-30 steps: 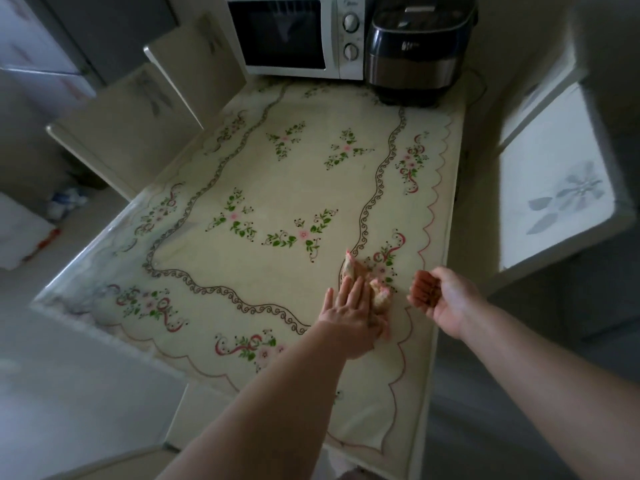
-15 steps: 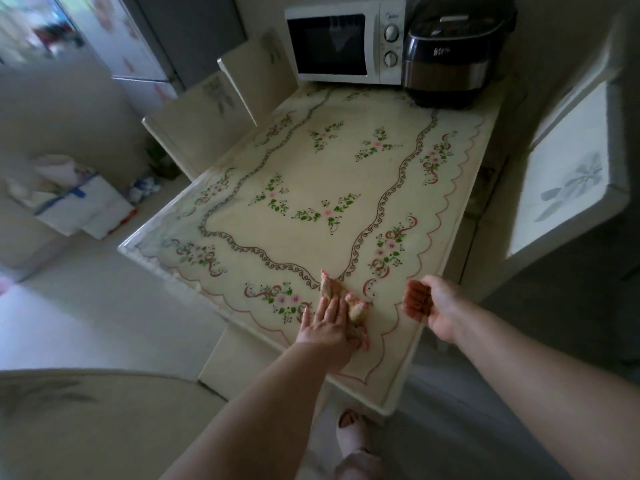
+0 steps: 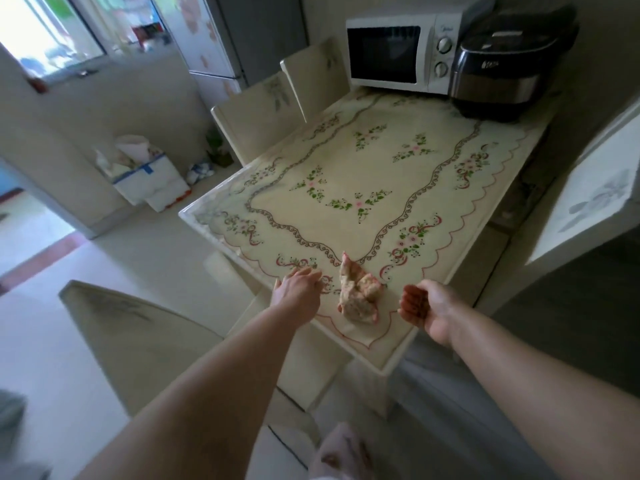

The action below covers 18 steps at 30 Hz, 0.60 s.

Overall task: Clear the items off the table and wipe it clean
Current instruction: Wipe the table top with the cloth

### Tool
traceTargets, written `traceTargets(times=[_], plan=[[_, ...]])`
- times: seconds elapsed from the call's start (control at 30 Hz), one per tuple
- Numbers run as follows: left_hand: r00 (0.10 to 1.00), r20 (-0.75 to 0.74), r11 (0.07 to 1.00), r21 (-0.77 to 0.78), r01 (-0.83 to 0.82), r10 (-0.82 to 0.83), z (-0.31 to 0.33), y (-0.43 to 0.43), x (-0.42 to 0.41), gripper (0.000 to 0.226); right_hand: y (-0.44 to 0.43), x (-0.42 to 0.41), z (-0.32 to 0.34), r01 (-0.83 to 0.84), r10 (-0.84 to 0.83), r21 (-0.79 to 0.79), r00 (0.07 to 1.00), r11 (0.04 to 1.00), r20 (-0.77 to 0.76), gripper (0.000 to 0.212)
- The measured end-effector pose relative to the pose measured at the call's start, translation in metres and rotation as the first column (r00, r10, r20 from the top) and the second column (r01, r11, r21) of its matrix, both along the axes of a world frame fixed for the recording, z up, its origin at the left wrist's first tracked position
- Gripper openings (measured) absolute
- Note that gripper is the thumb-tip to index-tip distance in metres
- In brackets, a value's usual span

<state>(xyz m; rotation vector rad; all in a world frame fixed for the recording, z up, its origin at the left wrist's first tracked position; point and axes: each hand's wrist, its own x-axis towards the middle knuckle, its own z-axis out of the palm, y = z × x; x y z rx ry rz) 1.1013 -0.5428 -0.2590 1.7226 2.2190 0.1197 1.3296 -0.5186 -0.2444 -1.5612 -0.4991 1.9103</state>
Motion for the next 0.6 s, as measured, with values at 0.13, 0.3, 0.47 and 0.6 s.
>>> traceTargets(times=[0.13,0.3,0.47,0.6], plan=[[0.997,-0.070,0.998,-0.068,0.016,-0.021,0.013,-0.021,-0.014,0.039,-0.009,-0.015,0.001,-0.049,0.048,-0.034,0.999,0.998,-0.025,0.037],[0.997,-0.078,0.998,-0.057,-0.023,0.018,0.029,-0.031,-0.030,0.039,-0.015,-0.036,0.003,-0.091,0.088,-0.026,0.991,0.995,-0.097,0.030],[0.996,-0.094,1.000,0.000,-0.007,0.007,0.048,-0.034,-0.056,0.040,-0.017,-0.065,0.020,-0.139,0.139,0.013,0.976,0.990,-0.170,0.037],[0.990,-0.027,0.983,0.120,-0.137,0.141,0.073,-0.042,-0.089,0.035,-0.021,-0.104,0.042,-0.168,0.175,0.058,0.971,0.984,-0.162,0.040]])
